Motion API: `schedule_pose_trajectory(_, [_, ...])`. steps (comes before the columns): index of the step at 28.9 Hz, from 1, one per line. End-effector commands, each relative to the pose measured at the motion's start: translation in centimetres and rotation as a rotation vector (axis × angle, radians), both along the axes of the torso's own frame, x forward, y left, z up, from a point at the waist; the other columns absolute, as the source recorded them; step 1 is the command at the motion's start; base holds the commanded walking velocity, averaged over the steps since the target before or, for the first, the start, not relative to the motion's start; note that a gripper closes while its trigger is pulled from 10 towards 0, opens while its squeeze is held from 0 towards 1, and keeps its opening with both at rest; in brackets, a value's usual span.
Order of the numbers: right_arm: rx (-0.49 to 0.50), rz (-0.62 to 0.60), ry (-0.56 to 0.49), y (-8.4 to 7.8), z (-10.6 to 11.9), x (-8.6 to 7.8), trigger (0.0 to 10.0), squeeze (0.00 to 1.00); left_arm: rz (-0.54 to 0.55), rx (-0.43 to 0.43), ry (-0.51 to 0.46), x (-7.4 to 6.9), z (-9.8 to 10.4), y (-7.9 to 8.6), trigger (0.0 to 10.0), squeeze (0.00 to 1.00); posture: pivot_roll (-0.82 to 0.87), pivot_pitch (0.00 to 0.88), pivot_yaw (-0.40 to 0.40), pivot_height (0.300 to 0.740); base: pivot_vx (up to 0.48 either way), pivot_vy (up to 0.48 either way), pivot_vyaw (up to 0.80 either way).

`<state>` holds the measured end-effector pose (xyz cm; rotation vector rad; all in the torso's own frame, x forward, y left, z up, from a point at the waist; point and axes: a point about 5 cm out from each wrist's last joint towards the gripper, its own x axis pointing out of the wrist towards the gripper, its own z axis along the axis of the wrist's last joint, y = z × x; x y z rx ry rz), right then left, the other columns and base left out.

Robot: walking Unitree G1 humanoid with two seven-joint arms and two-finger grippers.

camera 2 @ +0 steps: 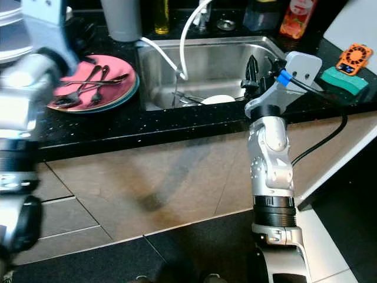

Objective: Kitchen organization

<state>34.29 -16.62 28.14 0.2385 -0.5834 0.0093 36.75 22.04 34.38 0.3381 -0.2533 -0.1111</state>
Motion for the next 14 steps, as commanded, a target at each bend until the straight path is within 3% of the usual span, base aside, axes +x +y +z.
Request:
schedule_pose_trajectory(1, [0.000, 0.007, 0.015, 0.2, -0.3, 0.1, 10.0, 0.00, -0.003, 0.021, 0.064, 0.0, -0.6, 0.4, 10.0, 0.00, 0.20, 0.096, -0.039, 0.740, 0.000, 0.000, 0.00])
schedule_pose_trajectory(3, [0.002, 0.009, 0.017, 0.2, -0.4, 0.2, 10.0, 0.00, 0.009, -0.020, 0.130, 0.1, -1.2, 1.4, 10.0, 0.00, 0.21, 0.097, -0.035, 0.740, 0.000, 0.000, 0.00])
schedule_pose_trajectory(8, [0.002, 0.009, 0.017, 0.3, -0.4, 0.2, 10.0, 0.00, 0.000, 0.049, 0.209, 0.1, -2.2, 2.5, 10.0, 0.00, 0.20, 0.100, -0.035, 0.740, 0.000, 0.000, 0.00])
schedule_pose_trajectory(9, [0.002, 0.008, 0.018, 0.3, -0.4, 0.2, 10.0, 0.00, 0.003, 0.102, 0.221, 0.1, -2.2, 2.9, 10.0, 0.00, 0.21, 0.100, -0.036, 0.740, 0.000, 0.000, 0.00])
schedule_pose_trajectory(10, [0.001, 0.006, 0.019, 0.2, -0.5, 0.2, 10.0, 0.00, 0.049, 0.261, 0.227, 0.2, -2.4, 3.7, 10.0, 0.00, 0.21, 0.100, -0.036, 0.740, 0.000, 0.000, 0.00])
schedule_pose_trajectory(11, [0.001, 0.006, 0.019, 0.2, -0.5, 0.2, 10.0, 0.00, 0.049, 0.261, 0.227, 0.2, -2.4, 3.7, 10.0, 0.00, 0.21, 0.100, -0.036, 0.740, 0.000, 0.000, 0.00])
schedule_pose_trajectory(12, [0.000, 0.003, 0.020, 0.1, -0.5, 0.2, 10.0, 0.00, 0.108, 0.624, 0.261, 0.3, -3.0, 4.8, 10.0, 0.00, 0.21, 0.102, -0.036, 0.740, 0.000, 0.000, 0.00])
schedule_pose_trajectory(13, [0.000, 0.003, 0.020, 0.1, -0.5, 0.2, 10.0, 0.00, 0.108, 0.624, 0.261, 0.3, -3.0, 4.8, 10.0, 0.00, 0.21, 0.102, -0.036, 0.740, 0.000, 0.000, 0.00])
schedule_pose_trajectory(14, [0.001, 0.001, 0.020, 0.1, -0.5, 0.2, 10.0, 0.00, 0.098, 0.696, 0.282, 0.5, -3.3, 4.9, 10.0, 0.00, 0.21, 0.102, -0.036, 0.740, 0.000, 0.000, 0.00])
